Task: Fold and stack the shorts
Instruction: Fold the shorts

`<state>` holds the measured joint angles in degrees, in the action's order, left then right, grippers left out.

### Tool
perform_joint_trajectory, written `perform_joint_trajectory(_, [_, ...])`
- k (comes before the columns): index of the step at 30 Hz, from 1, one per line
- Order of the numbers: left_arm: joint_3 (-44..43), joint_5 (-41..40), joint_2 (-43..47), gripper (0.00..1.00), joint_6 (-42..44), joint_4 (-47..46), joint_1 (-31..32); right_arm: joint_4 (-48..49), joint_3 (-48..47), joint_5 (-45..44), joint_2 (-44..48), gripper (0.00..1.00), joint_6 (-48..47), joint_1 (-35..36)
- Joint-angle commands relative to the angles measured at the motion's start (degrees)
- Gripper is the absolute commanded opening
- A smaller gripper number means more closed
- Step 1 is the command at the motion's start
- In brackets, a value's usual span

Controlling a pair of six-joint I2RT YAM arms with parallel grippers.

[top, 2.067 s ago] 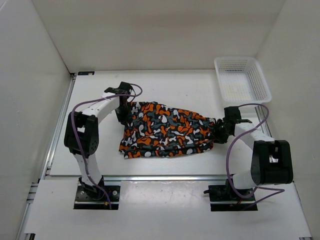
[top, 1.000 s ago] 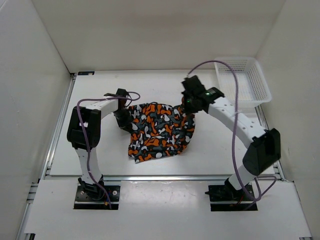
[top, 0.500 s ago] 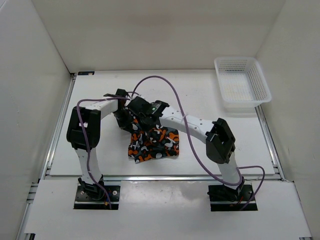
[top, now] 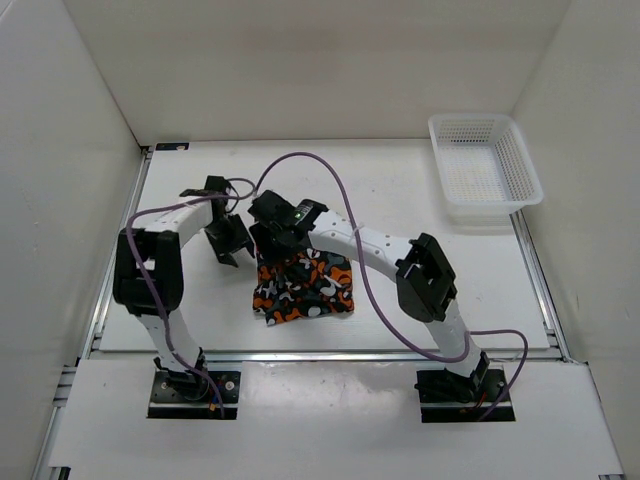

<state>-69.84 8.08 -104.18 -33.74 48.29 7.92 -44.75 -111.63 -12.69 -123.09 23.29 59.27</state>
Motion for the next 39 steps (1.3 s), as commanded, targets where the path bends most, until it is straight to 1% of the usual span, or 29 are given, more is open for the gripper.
perform_joint_trajectory(1, [-2.92, -2.36, 9.16, 0.72, 0.51, 3.11, -1.41, 4.49, -1.84, 6.00, 1.88, 0.82, -0.09, 0.06])
perform_joint_trajectory(2, [-4.32, -2.36, 11.17, 0.72, 0.51, 3.99, -2.20, 6.59, 0.26, 6.01, 4.24, 0.87, 0.52, 0.06])
perform_joint_trajectory(4, [-5.73, -2.89, 12.59, 0.72, 0.51, 6.37, -3.08, 8.27, 2.81, 5.39, 6.88, 0.88, 1.05, 0.06])
perform_joint_trajectory(5, [-6.96, -2.89, 13.73, 0.71, 1.21, 6.90, -3.79, 9.50, 4.30, 4.52, 9.85, 0.88, 1.06, 0.06])
perform_joint_trajectory(6, [-6.97, -3.41, 14.26, 0.68, 1.22, 7.42, -3.79, 10.38, 8.24, 4.51, 11.62, 0.88, 1.58, -0.72])
perform_joint_trajectory(7, [-7.84, -4.20, 14.27, 0.65, 1.74, 8.21, -3.79, 11.08, 10.54, 3.12, 13.64, 0.86, 2.37, -1.60])
perform_joint_trajectory(8, [-8.46, -4.21, 14.88, 0.62, 2.35, 8.22, -3.79, 13.09, 13.34, 3.11, 18.01, 0.84, 2.90, -2.74])
perform_joint_trajectory(9, [-8.47, -4.73, 14.88, 0.53, 2.36, 8.83, -3.79, 14.16, 19.38, 2.59, 20.49, 0.83, 3.69, -3.62])
perform_joint_trajectory(10, [-8.47, -4.74, 15.58, 0.48, 2.97, 8.84, -3.79, 15.04, 22.57, 2.58, 22.96, 0.79, 4.30, -4.41])
perform_joint_trajectory(11, [-7.68, -4.74, 16.11, 0.43, 2.97, 8.84, -3.79, 16.26, 25.65, 2.06, 27.77, 0.70, 4.92, -6.42])
perform_joint_trajectory(12, [-7.68, -3.95, 16.11, 0.41, 3.58, 8.84, -2.92, 16.28, 31.33, 1.53, 30.16, 0.67, 6.06, -7.66])
perform_joint_trajectory(13, [-6.72, -2.99, 16.72, 0.41, 3.59, 8.31, -2.22, 16.28, 34.00, 1.53, 34.45, 0.60, 6.07, -8.98])
perform_joint_trajectory(14, [-6.01, -1.76, 16.73, 0.41, 3.59, 7.00, -0.47, 16.28, 36.46, 1.53, 36.49, 0.57, 6.85, -11.78])
perform_joint_trajectory(16, [-3.55, 1.05, 17.35, 0.54, 4.12, 5.77, 1.82, 16.28, 42.77, 1.53, 41.75, 0.53, 7.47, -14.86])
perform_joint_trajectory(17, [-2.76, 1.59, 18.04, 0.62, 4.12, 5.15, 4.44, 16.28, 44.56, 2.57, 43.18, 0.51, 7.47, -18.27])
perform_joint_trajectory(18, [-1.10, 1.59, 18.05, 0.82, 2.81, 4.10, 5.77, 16.28, 46.14, 3.36, 44.50, 0.51, 7.47, -20.05])
perform_joint_trajectory(19, [-0.21, 1.59, 18.05, 0.92, 2.28, 3.48, 7.09, 15.75, 48.59, 4.15, 46.34, 0.51, 7.47, -23.29])
perform_joint_trajectory(20, [1.27, 1.59, 18.05, 0.96, 2.27, 2.87, 9.37, 15.75, 49.57, 4.95, 47.14, 0.51, 7.47, -24.62])
perform_joint_trajectory(21, [1.99, 1.59, 17.00, 1.00, 1.49, 2.34, 10.26, 15.75, 50.37, 6.43, 47.67, 0.51, 7.47, -25.94])
perform_joint_trajectory(22, [2.69, 1.59, 16.47, 1.00, 0.70, 1.03, 11.05, 15.75, 50.98, 6.97, 48.37, 0.51, 6.95, -27.87])
perform_joint_trajectory(24, [3.74, 2.29, 14.02, 1.00, 0.08, -0.56, 12.20, 15.75, 51.60, 8.11, 48.38, 0.52, 6.95, -29.20])
perform_joint_trajectory(25, [3.75, 2.29, 12.87, 0.93, 0.07, -1.18, 13.07, 15.75, 51.61, 8.12, 48.38, 0.52, 6.42, -29.82])
perform_joint_trajectory(26, [3.75, 1.42, 11.73, 0.90, 0.07, -1.71, 13.08, 15.75, 51.61, 8.73, 48.38, 0.52, 6.42, -29.82])
perform_joint_trajectory(28, [2.09, -0.94, 8.48, 0.79, 0.07, -1.71, 13.87, 15.75, 51.08, 8.73, 48.38, 0.54, 5.90, -30.34])
perform_joint_trajectory(30, [0.51, -2.09, 6.63, 0.49, 0.07, -1.71, 13.87, 15.75, 51.08, 9.26, 47.85, 0.54, 5.89, -30.35])
perform_joint_trajectory(32, [-0.20, -2.62, 5.22, 0.26, 0.07, -1.71, 13.87, 15.22, 51.08, 9.26, 47.85, 0.54, 5.89, -30.35])
perform_joint_trajectory(33, [-0.20, -2.63, 5.22, 0.10, 0.07, -0.75, 13.87, 15.22, 51.08, 9.26, 48.46, 0.54, 5.89, -30.87])
perform_joint_trajectory(36, [-1.79, -5.69, 6.35, 0.10, 0.07, 1.62, 13.87, 14.69, 51.69, 8.73, 49.95, 0.54, 5.36, -32.10])
perform_joint_trajectory(39, [-3.89, -9.55, 9.34, 0.10, -0.80, 5.58, 13.26, 14.69, 52.92, 9.25, 51.19, 0.54, 4.14, -33.51])
